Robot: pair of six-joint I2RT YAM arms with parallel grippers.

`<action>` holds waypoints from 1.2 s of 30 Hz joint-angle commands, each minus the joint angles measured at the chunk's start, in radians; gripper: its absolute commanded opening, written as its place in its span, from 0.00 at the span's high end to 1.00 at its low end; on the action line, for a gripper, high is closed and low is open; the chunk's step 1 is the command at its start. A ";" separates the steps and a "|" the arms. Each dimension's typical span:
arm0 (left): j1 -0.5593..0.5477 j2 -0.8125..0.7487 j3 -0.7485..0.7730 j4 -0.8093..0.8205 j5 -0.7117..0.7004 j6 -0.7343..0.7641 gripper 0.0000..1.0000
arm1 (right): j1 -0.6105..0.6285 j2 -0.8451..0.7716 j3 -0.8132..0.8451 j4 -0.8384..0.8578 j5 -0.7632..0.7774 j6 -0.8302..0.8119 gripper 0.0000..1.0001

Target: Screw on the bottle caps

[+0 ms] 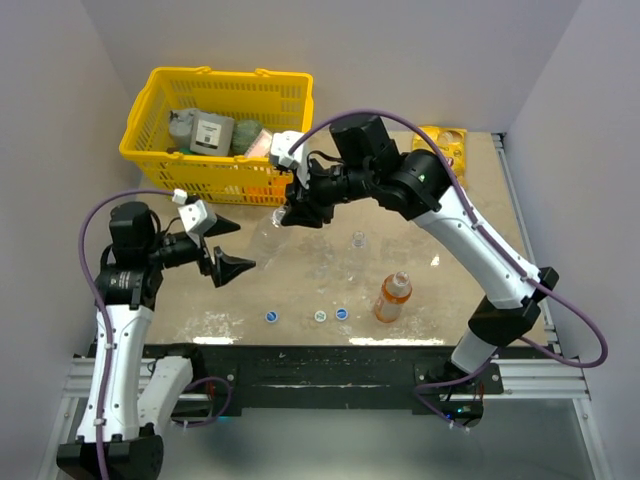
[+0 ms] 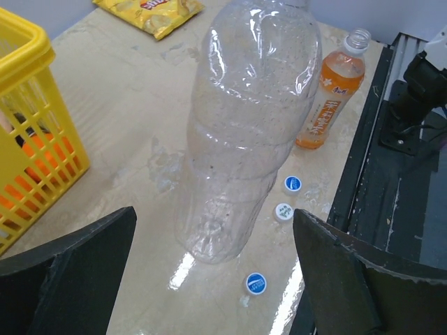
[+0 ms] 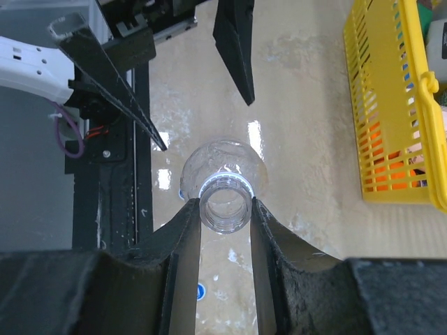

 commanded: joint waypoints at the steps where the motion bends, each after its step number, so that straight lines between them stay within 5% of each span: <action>1: -0.118 0.042 -0.012 0.125 0.005 -0.042 0.00 | 0.001 -0.001 0.065 0.035 -0.049 0.044 1.00; 6: -0.241 0.093 -0.030 0.197 -0.034 -0.125 0.00 | 0.001 0.008 0.072 0.043 -0.061 0.048 1.00; 19: -0.302 0.136 -0.104 0.473 -0.121 -0.280 0.00 | 0.001 0.008 0.054 0.051 -0.126 0.070 1.00; 36: -0.328 0.127 -0.127 0.428 -0.103 -0.234 0.00 | -0.018 0.029 0.074 0.130 -0.247 0.179 1.00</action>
